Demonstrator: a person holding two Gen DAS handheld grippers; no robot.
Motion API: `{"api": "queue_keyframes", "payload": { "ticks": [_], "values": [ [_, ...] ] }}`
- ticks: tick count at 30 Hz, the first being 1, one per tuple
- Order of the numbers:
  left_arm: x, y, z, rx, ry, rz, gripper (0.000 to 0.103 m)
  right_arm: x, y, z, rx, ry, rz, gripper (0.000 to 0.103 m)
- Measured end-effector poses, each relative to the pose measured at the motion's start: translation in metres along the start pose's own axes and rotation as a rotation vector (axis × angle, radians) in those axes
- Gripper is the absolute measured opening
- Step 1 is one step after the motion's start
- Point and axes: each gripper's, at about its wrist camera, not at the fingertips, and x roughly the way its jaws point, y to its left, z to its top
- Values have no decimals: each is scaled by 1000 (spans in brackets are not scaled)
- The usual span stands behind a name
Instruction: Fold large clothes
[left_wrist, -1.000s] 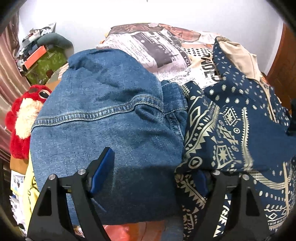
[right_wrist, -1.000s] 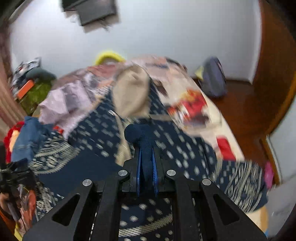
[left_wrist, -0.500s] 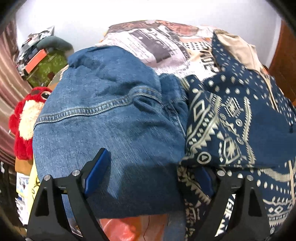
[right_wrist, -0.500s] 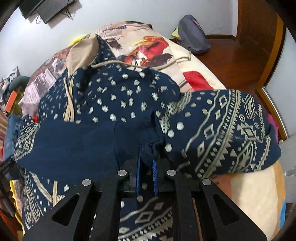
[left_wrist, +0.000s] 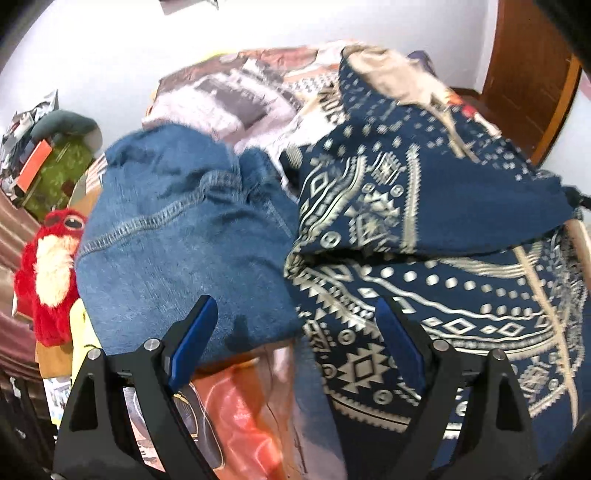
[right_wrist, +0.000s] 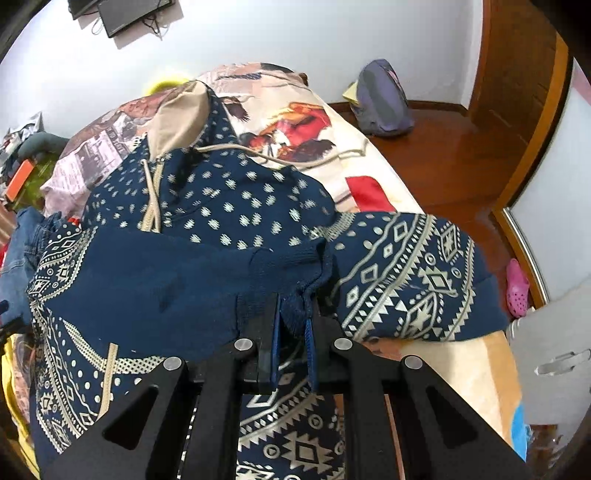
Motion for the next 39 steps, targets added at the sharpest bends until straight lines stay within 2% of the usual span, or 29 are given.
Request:
{"api": "queue_keyframes", "payload": {
  "ticks": [4, 8, 13, 15, 17, 19, 21, 24, 29, 36, 39],
  "values": [
    [-15, -6, 12, -8, -36, -22, 87, 21, -7, -3, 47, 140, -27, 27],
    [-21, -15, 28, -17, -64, -54, 87, 19, -15, -9, 51, 166, -24, 27],
    [-28, -32, 57, -18, -115, -86, 87, -24, -31, -1, 78, 72, -10, 28],
    [-32, -39, 68, -19, -142, -105, 87, -43, -41, 5, 108, 19, -6, 35],
    [-37, -49, 80, -17, -174, -128, 87, -63, -54, 8, 149, -44, -9, 49],
    [-38, -59, 89, -9, -191, -154, 87, -80, -70, 10, 199, -104, -4, 57],
    [-36, -70, 96, -1, -196, -182, 88, -83, -84, 11, 252, -125, 10, 61],
    [-27, -87, 101, 7, -186, -227, 88, -73, -102, 6, 319, -110, 6, 62],
    [5, -114, 99, 14, -127, -280, 88, -26, -140, -13, 468, -14, -11, 62],
    [47, -132, 88, 26, -42, -282, 87, 21, -191, -38, 748, 35, 40, 62],
    [57, -132, 85, 25, -31, -278, 87, 34, -205, -43, 840, 11, 65, 62]
  ]
}}
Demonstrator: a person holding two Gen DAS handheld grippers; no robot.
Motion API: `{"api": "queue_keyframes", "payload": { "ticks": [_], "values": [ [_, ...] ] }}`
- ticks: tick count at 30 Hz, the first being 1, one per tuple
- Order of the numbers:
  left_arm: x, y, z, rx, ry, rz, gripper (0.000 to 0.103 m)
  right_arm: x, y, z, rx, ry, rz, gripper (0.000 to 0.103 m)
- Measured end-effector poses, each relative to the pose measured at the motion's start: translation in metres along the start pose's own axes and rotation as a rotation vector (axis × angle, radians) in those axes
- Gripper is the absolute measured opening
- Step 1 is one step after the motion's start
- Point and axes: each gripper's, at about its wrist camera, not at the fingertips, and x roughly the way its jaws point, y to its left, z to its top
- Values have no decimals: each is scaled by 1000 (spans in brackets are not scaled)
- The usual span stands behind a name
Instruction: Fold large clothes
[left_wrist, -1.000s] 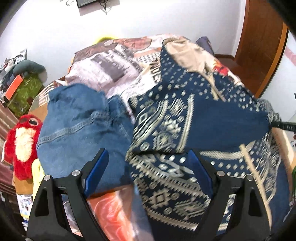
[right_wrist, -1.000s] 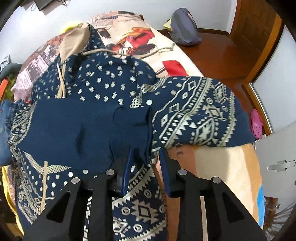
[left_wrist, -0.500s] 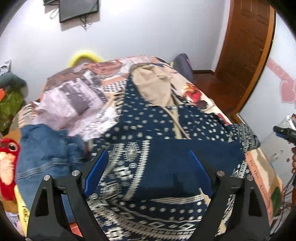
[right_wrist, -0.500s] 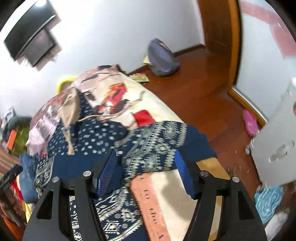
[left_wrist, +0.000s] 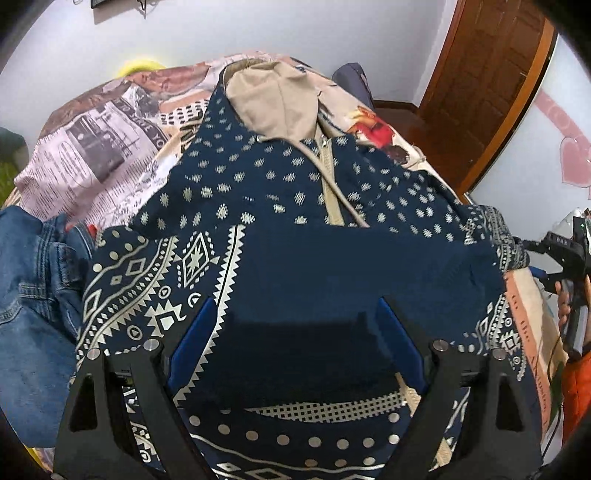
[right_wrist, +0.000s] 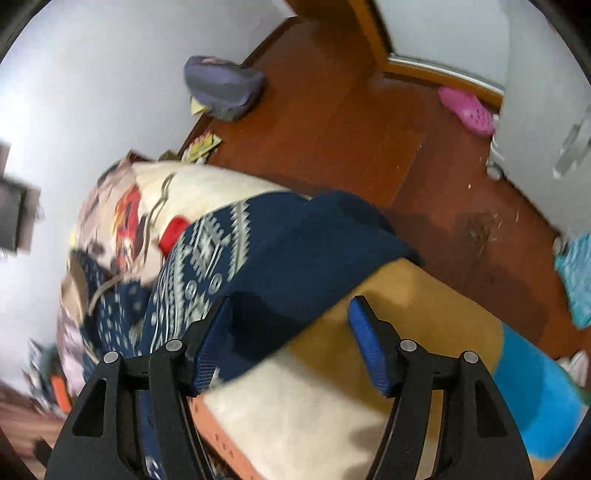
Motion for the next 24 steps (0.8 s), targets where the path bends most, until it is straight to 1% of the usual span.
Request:
{"api": "queue_keyframes", "payload": {
  "ticks": [3, 4, 6, 7, 8, 9, 10, 11, 13, 16, 18, 21, 24],
  "values": [
    [6, 3, -2, -1, 8, 9, 87, 9, -3, 9, 25, -38, -24, 62],
    [7, 3, -3, -1, 10, 11, 87, 14, -3, 12, 28, -49, -44, 60],
    [9, 5, -5, 4, 12, 20, 87, 19, 1, 17, 20, -81, -77, 51],
    [10, 5, -5, 8, 12, 25, 87, 19, 4, 19, 10, -95, -86, 42],
    [10, 5, -6, 14, 12, 33, 87, 19, 8, 20, -4, -110, -95, 31],
    [9, 6, -7, 17, 11, 39, 87, 17, 14, 20, -20, -126, -103, 25],
    [8, 6, -8, 23, 9, 45, 87, 14, 18, 20, -34, -143, -108, 16],
    [7, 6, -10, 30, 7, 51, 87, 8, 25, 18, -54, -173, -113, 12],
    [2, 6, -12, 43, 1, 60, 87, -5, 39, 16, -108, -220, -102, 10],
    [-7, 5, -12, 60, -14, 72, 87, -33, 72, 10, -217, -284, -42, 10],
    [-15, 4, -12, 69, -28, 78, 87, -56, 99, 4, -302, -315, 15, 10],
    [-30, 4, -12, 64, -54, 76, 87, -89, 147, -11, -456, -329, 110, 10],
    [-43, 5, -11, 52, -73, 67, 87, -105, 183, -32, -574, -309, 203, 10]
  ]
}}
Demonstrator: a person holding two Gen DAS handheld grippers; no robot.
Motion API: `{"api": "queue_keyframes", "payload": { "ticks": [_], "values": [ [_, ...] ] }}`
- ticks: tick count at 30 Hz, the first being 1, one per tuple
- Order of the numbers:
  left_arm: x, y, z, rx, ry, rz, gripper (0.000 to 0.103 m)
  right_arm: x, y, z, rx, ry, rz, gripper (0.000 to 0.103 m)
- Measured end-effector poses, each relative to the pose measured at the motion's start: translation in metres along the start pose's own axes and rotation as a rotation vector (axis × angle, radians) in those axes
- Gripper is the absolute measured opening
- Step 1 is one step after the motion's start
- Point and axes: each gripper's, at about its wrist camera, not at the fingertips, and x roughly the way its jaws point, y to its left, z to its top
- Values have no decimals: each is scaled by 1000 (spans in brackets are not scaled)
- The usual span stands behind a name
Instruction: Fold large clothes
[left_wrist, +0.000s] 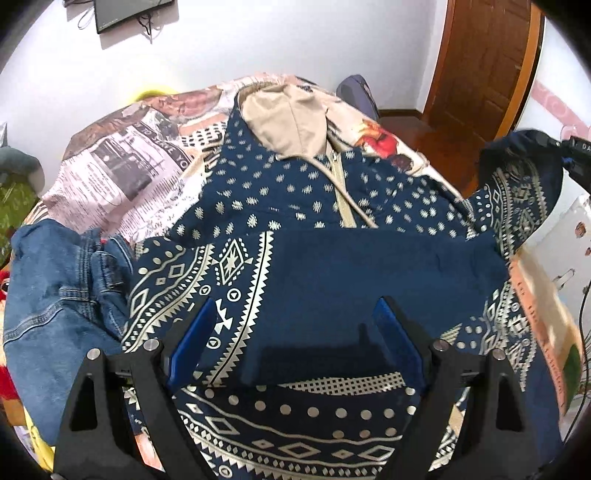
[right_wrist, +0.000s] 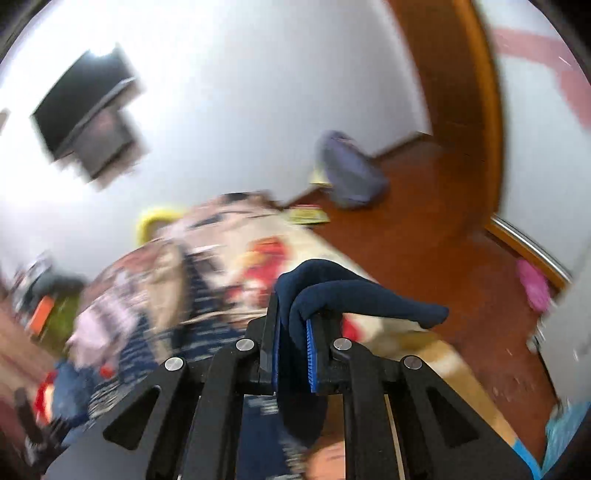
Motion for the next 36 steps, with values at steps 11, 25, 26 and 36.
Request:
{"api": "queue_keyframes", "payload": {
  "ticks": [11, 25, 26, 36],
  "values": [
    [-34, 7, -9, -1, -23, -1, 88, 64, 96, -80, -202, 365, 141, 14],
    [-36, 3, -30, 32, 8, -10, 87, 62, 76, -113, -57, 615, 128, 28],
    [-36, 2, -29, 29, 6, -12, 87, 57, 73, -106, -49, 590, 125, 32],
    [-21, 10, -6, -36, -20, -48, 87, 80, 17, -61, 95, 433, -16, 41]
  ]
}}
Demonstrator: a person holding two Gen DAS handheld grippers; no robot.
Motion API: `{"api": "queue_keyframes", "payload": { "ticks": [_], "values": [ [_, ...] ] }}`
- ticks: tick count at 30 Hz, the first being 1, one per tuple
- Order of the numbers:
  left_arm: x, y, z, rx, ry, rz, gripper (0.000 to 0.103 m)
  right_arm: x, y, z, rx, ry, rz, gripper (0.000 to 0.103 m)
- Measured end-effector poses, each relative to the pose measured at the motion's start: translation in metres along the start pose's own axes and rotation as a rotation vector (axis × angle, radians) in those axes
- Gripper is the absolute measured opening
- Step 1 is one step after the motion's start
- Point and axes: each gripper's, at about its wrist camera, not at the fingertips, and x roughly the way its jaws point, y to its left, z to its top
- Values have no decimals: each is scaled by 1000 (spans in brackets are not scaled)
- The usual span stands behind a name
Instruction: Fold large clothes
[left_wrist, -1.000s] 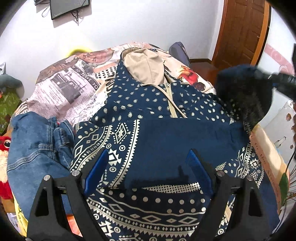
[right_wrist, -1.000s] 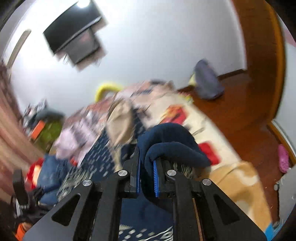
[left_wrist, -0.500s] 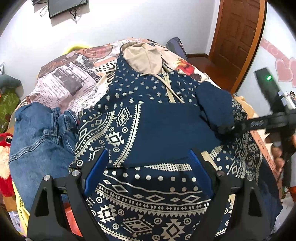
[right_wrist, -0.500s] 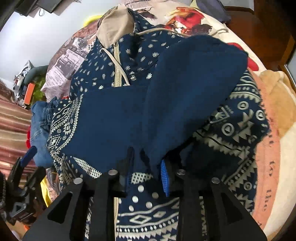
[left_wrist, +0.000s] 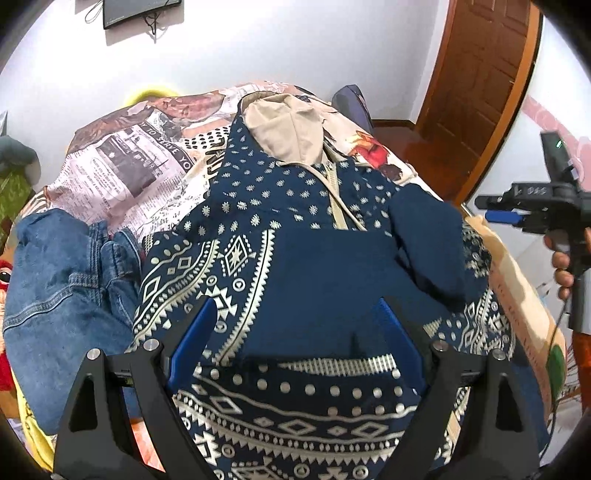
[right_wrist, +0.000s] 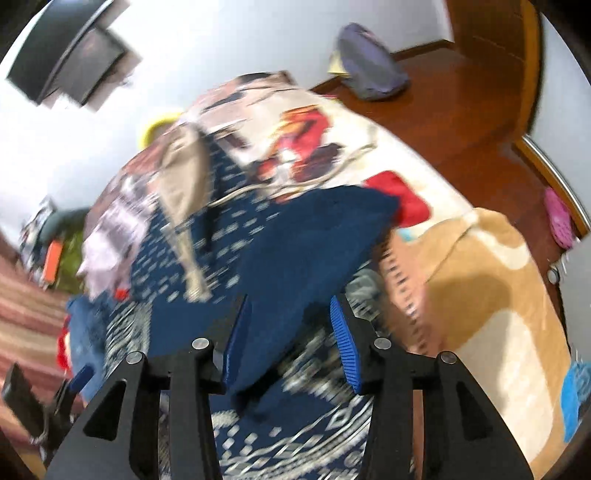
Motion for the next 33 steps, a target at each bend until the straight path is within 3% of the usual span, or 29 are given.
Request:
{"api": "queue_keyframes", "payload": {
  "ticks": [6, 12, 17, 23, 33],
  "values": [
    [24, 8, 6, -16, 16, -8, 88, 45, -44, 20, 168, 35, -6, 41],
    [50, 15, 1, -59, 56, -38, 87, 72, -54, 36, 195, 8, 4, 40],
    [63, 17, -4, -68, 86, -30, 87, 73, -37, 41, 109, -60, -40, 9],
    [50, 13, -3, -53, 73, -14, 87, 38, 0, 36, -53, -143, -61, 6],
    [-28, 22, 11, -71, -64, -7, 87, -66, 104, 18, -255, -243, 152, 5]
  ]
}}
